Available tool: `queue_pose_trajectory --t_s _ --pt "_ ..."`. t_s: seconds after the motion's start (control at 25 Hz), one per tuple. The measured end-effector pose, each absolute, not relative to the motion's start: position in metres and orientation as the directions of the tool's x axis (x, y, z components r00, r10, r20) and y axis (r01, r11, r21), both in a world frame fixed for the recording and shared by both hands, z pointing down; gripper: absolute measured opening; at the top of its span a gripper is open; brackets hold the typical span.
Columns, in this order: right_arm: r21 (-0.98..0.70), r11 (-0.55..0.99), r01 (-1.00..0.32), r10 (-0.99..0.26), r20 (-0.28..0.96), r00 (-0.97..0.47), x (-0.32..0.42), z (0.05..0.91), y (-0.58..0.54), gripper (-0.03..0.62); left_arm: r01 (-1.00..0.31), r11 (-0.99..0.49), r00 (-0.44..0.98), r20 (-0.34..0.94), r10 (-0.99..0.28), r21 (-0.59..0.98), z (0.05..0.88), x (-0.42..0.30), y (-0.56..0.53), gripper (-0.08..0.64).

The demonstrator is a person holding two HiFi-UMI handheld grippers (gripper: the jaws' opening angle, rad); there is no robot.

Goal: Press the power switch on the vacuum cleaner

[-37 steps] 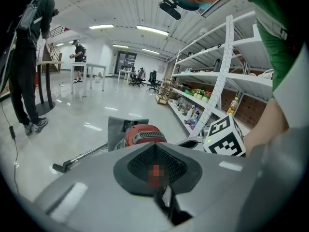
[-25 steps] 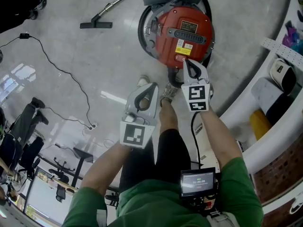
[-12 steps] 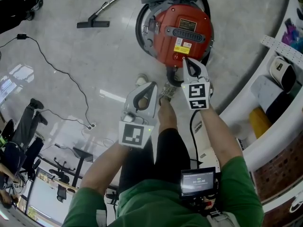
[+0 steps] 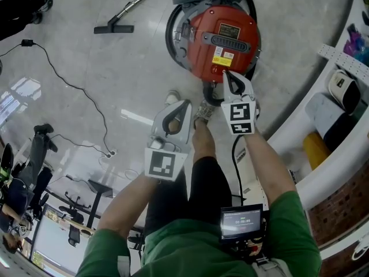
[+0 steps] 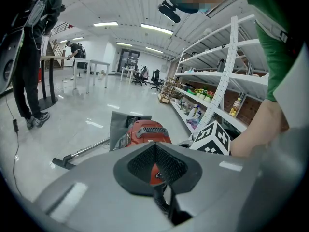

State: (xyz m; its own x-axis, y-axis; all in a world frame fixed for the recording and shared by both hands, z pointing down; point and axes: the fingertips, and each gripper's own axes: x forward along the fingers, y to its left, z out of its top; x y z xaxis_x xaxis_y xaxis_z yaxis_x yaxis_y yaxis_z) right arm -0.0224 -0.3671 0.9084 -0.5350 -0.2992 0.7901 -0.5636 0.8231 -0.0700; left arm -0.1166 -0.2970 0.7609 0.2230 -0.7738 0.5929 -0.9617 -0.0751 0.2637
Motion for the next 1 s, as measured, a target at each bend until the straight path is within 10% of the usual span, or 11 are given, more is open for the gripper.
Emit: queue_pose_trajectory --t_s 1.0 --pt "-0.052 0.833 -0.55 -0.38 0.67 -0.638 -0.009 0.748 -0.388 0.002 -0.975 -0.108 0.19 0.486 -0.853 0.192 0.658 -0.121 -0.332 0.006"
